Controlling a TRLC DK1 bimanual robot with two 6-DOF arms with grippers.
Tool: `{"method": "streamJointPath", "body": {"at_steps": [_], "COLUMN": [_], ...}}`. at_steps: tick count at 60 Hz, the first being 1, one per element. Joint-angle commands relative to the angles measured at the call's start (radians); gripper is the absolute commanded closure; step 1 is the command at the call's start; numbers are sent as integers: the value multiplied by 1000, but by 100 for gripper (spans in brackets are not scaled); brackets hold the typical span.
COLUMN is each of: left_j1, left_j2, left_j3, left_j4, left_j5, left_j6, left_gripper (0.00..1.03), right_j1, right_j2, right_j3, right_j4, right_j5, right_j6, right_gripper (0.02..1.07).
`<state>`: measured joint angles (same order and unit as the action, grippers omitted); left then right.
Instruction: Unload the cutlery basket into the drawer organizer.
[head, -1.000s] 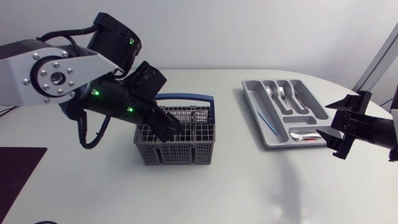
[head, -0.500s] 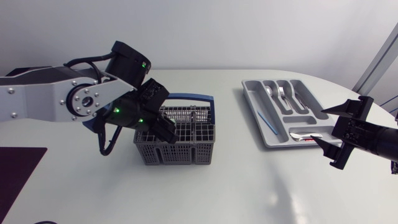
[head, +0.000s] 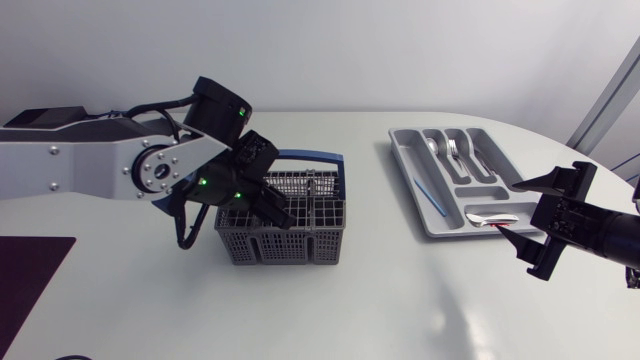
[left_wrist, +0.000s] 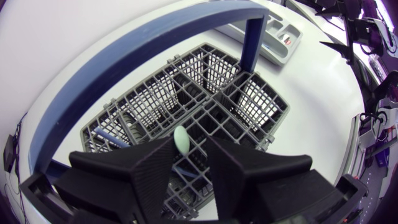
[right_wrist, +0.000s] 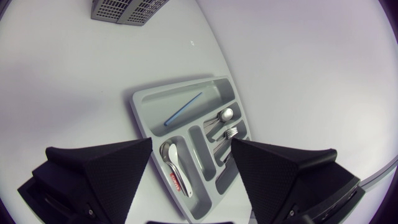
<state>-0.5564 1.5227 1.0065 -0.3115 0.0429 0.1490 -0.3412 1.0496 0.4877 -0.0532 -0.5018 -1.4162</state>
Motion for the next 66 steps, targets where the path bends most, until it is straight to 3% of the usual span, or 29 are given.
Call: {"method": "streamJointPath", "body": {"at_steps": [1, 12, 27, 66], "left_j1": [12, 16, 16, -19], "left_j2": [22, 24, 22, -225], "left_j3": [-31, -43, -69, -189], "left_j4": [18, 41, 78, 141], "left_j5": [-8, -8, -8, -6], "left_j6": [-32, -32, -31, -20], "left_gripper": [75, 87, 93, 93], "right_j1": [7, 16, 27, 70], "right_j2": [-10, -19, -43, -123], "right_j3": [-28, -40, -47, -49], "right_j4": [-11, -11, -33, -85], "right_j5": [-6, -3, -1, 2], "right_j6": [16, 14, 16, 56], "right_gripper": [16, 16, 16, 16]}}
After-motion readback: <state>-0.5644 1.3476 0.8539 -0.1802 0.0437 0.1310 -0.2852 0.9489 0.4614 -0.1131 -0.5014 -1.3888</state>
